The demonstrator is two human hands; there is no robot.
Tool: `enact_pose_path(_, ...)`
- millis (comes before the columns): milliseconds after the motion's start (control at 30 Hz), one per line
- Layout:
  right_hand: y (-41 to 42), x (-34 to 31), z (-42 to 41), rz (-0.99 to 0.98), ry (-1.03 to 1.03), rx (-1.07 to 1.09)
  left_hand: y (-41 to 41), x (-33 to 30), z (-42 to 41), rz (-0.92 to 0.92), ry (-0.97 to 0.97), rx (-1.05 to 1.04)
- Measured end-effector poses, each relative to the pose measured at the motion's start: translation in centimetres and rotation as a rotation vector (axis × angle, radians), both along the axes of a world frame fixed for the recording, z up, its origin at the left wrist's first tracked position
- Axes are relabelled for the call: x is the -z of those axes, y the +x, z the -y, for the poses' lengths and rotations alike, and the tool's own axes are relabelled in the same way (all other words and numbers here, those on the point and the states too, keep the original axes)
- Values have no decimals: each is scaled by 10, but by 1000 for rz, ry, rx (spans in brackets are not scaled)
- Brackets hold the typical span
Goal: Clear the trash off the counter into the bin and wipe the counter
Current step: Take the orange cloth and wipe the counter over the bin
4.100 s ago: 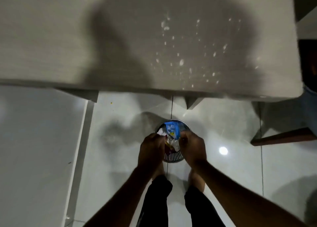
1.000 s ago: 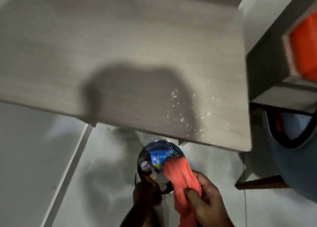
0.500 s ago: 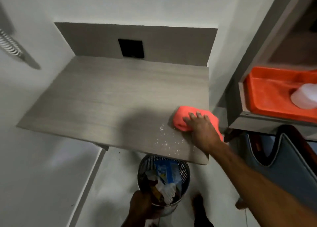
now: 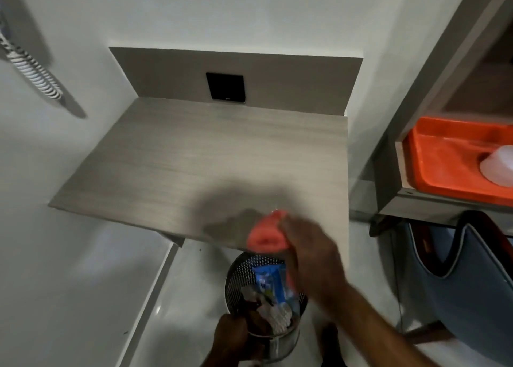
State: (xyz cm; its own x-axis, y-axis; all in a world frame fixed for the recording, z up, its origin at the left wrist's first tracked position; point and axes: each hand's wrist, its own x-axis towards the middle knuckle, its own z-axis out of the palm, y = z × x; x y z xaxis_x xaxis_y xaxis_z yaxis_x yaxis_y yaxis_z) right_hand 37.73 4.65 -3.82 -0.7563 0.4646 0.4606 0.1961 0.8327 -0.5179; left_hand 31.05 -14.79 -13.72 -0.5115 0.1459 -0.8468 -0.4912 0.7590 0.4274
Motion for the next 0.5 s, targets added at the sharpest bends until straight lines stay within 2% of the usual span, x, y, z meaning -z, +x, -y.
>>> enact_pose_path(33, -24, -14, -28, -7, 39, 12, -3, 1, 2, 27, 20, 4)
enact_pose_path(67, -49, -23, -56, 83, 52, 2, -7, 1, 1, 56, 44, -6)
enact_pose_path(200, -105, 12, -112, 712, 5, -22, -25, 5, 5, 126, 63, -61)
enact_pose_path(233, -107, 22, -106, 730, -35, -16, -28, 8, 8, 133, 75, -66)
enact_pose_path(367, -66, 40, -27, 401, -117, -101, -37, 11, 18, 146, 117, -49)
enact_pose_path(433, -32, 61, 35, 395, -158, -172, -40, 12, 24, 149, 107, 12)
enact_pose_path(500, 7, 98, 87, 416, -343, -189, -37, 21, 29, 133, 56, 50)
